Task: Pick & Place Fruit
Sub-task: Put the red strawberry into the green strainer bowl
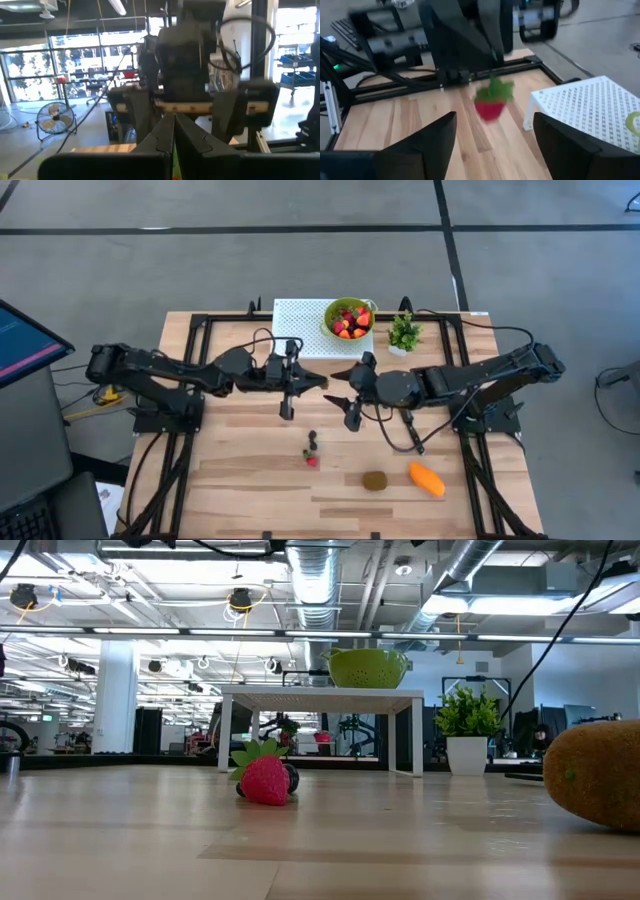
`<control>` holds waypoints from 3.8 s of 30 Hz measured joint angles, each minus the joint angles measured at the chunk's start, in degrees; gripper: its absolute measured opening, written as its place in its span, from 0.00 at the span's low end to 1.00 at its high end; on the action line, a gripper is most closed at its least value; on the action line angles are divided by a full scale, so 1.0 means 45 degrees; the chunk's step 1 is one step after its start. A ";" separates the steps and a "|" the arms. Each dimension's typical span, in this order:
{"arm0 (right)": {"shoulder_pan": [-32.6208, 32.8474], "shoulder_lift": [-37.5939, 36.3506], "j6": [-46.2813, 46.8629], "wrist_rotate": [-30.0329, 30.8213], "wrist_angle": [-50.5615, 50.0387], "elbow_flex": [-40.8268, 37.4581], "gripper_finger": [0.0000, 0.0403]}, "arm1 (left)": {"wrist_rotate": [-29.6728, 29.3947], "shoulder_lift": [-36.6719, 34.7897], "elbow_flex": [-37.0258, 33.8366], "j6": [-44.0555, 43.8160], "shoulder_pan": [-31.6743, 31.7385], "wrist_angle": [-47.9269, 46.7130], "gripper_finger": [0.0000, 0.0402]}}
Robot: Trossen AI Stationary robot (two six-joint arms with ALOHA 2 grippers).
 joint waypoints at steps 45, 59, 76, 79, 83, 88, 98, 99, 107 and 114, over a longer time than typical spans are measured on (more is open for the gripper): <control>-0.0700 0.0816 -0.1060 -0.0291 0.1412 0.0005 0.30 | 0.0206 0.0768 0.0011 0.0565 0.0272 0.0845 0.00; -0.0700 0.0811 -0.1060 -0.0287 0.1403 0.0005 0.25 | 0.0206 0.0683 0.0026 0.0564 0.0272 0.0865 0.00; -0.0773 0.0811 -0.1046 -0.0287 0.1403 0.0005 0.20 | 0.0202 0.0688 0.0024 0.0596 0.0272 0.0870 0.01; -0.0773 0.0811 -0.1051 -0.0285 0.1403 0.0005 0.19 | 0.0193 0.0688 0.0026 0.1375 0.0193 0.0870 0.08; -0.0773 0.0811 -0.1055 -0.0285 0.1398 0.0005 0.19 | 0.0012 0.0693 0.0021 0.1775 0.0141 0.0870 0.25; -0.0792 0.0811 -0.1132 -0.0282 0.1394 0.0005 0.20 | -0.0893 0.0648 0.0021 0.1775 0.0144 0.0880 0.50; -0.0792 0.0706 -0.1348 -0.0282 0.1035 0.0005 0.19 | -0.1878 0.0309 0.0006 0.1882 0.0150 0.0878 0.70; -0.0792 0.0623 -0.1314 -0.0279 0.0836 -0.0003 0.19 | -0.2109 0.0274 0.0006 0.1989 0.0150 0.0902 0.70; -0.1565 -0.0306 -0.0832 -0.0277 -0.0625 0.0005 0.19 | -0.3638 -0.0122 0.0006 0.2199 0.0272 0.0851 0.70; -0.3445 -0.0968 -0.1012 -0.0276 -0.2263 0.0010 0.19 | -0.3962 -0.0201 0.0006 0.2197 0.0272 0.0812 0.70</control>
